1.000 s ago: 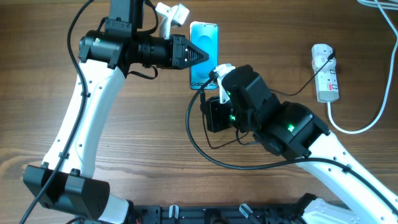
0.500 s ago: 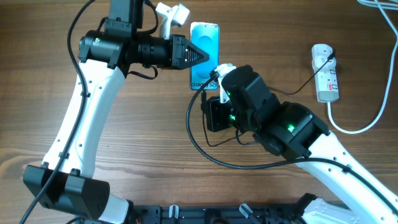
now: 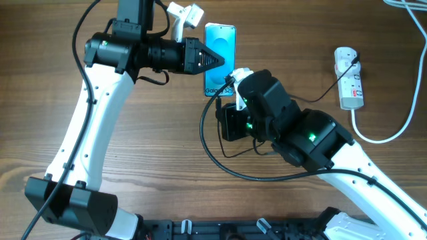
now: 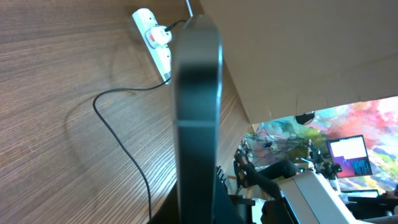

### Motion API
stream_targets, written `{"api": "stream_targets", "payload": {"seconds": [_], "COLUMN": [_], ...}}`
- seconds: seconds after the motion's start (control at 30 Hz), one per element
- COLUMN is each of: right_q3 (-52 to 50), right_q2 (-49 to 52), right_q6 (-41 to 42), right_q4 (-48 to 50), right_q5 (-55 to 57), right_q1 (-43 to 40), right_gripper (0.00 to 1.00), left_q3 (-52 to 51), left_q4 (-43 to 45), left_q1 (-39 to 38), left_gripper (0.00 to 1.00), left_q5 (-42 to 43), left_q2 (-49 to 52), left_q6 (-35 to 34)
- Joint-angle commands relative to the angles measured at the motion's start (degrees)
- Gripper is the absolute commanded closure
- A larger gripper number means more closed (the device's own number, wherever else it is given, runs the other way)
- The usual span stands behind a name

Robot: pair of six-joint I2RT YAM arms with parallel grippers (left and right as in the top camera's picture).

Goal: Plug charger to phone and switch on socket
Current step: 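Hold the plug pressed into the port while the left gripper holds the phone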

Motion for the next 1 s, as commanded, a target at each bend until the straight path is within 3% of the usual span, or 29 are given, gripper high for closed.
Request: {"api": "stream_targets", "payload": {"seconds": [0.0, 0.97], "right_q3": [1.9, 3.3], "right_q2": [0.37, 0.02], "right_q6": [0.68, -2.4], "right_q4": [0.31, 2.91], "right_q5": [2.8, 3.61], "right_q1": [-0.31, -0.31], "right_gripper": [0.96, 0.96], "left_q3": [0.39, 0.39], "left_q4": [0.15, -0.02], "left_q1": [0.04, 0.04], "left_gripper": [0.96, 0.96], "left_q5": [2.84, 2.84], "left_q2": [-0.33, -0.33], "left_q6": [1.4, 1.4]}}
